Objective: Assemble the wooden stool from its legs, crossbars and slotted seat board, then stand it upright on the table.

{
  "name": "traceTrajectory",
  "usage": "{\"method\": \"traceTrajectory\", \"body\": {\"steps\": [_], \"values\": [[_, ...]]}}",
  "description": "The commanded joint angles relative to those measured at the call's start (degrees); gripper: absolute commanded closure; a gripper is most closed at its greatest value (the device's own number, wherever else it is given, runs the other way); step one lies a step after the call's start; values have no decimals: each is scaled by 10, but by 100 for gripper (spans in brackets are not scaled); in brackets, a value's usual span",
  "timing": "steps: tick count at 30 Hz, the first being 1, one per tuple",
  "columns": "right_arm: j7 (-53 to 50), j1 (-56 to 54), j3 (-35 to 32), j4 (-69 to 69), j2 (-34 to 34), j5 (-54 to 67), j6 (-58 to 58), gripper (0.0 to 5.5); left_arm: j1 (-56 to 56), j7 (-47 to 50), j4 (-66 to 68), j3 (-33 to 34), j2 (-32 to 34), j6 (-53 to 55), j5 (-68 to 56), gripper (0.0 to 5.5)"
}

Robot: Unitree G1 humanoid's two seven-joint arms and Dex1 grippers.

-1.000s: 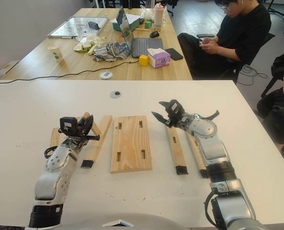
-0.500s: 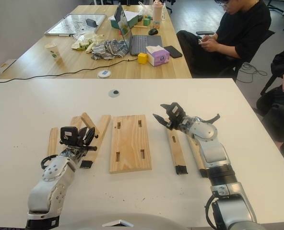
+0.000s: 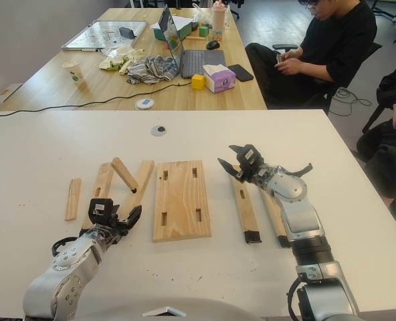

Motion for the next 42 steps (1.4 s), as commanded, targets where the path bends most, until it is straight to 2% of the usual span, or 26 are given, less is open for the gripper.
{"method": "traceTrajectory", "body": {"steps": [1,4,14,19,23,26,30,32,34,38,40,42], "values": [[1,2,1,-5,-8,-5,5,299,1,1,20,0,2,3,10,196],[3,0,3,-2,-7,-5,4,299,2,2,28,9,-7,1,8,196],[4,-7,3,2,-7,-5,3,299,-4,1,27,3,-12,11,13,343],[-2,-10,2,6,-4,-7,-1,299,-20,-2,25,7,-5,-6,22,345],[-22,-28,-24,23,12,18,23,299,-147,-11,-11,65,12,-8,-12,345],[-9,-54,-51,39,30,81,76,299,-273,-48,-2,107,34,35,-91,347],[46,-108,-140,0,63,382,380,256,-372,-98,85,200,21,152,-318,350],[57,-138,-179,2,63,508,487,215,-384,-130,132,222,30,205,-443,351],[50,-162,-200,23,63,575,548,183,-378,-155,164,227,41,239,-539,351],[-3,-192,-230,67,89,664,617,127,-363,-138,198,217,44,252,-681,351],[-37,-197,-237,77,109,687,634,90,-356,-123,206,204,45,238,-731,351],[-63,-195,-244,77,122,714,650,81,-351,-107,205,189,49,223,-758,351]]}}
